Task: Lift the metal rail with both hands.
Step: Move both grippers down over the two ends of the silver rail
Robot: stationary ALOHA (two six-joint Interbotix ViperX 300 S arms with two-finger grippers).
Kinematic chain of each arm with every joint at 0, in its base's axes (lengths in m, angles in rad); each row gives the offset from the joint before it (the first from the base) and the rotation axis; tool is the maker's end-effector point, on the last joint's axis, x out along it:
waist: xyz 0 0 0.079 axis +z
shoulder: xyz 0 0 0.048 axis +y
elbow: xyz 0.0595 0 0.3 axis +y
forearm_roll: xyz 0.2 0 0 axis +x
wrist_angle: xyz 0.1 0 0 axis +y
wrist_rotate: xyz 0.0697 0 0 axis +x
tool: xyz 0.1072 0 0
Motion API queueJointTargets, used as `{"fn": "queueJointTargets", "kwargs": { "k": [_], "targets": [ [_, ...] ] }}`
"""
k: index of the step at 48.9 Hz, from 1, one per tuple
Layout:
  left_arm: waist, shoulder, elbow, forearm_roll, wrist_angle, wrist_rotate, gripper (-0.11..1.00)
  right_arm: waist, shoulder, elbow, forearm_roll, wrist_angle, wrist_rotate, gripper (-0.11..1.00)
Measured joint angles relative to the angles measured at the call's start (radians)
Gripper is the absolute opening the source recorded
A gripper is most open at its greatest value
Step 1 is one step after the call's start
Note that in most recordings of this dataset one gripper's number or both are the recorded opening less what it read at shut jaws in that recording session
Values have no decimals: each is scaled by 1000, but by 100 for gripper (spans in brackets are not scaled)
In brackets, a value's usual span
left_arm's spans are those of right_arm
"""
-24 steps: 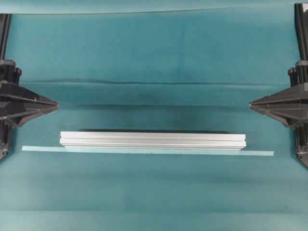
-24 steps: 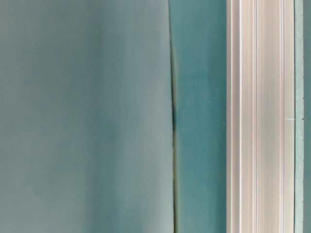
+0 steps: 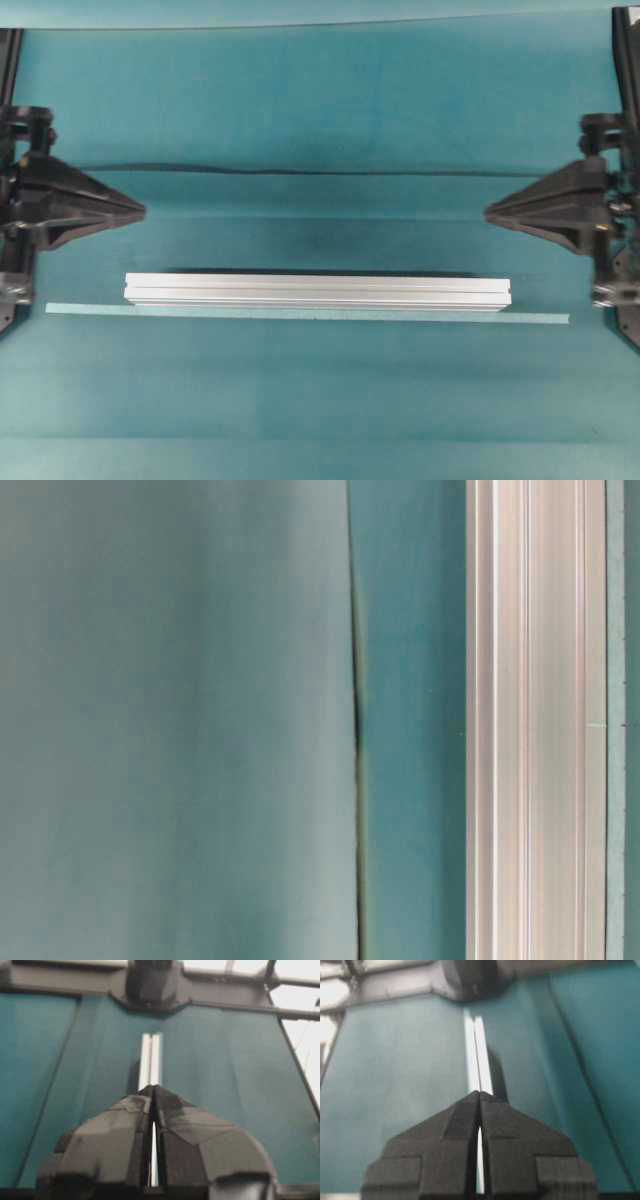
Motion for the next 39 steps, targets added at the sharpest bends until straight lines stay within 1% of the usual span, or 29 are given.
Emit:
{"fn": "queueJointTargets", "kwargs": {
  "k": [7,11,17,27,33,39],
  "targets": [
    [2,81,-78,0,152,-54,-1,0,103,-58,2,169,55,0],
    [3,141,-118,3,261,-84,-1,8,158,-97,0,259,63,0],
    [5,235,-169,5,396,-91,-1,9,239,-153,2,374,66,0],
    [3,356,-245,12,526,-77,-1,28,376,-242,-8,520,66,0],
    [3,420,-264,17,588,-40,-1,48,454,-305,-26,612,66,0],
    [-3,463,-272,17,606,-6,-1,51,512,-330,-43,664,66,0]
  ]
}}
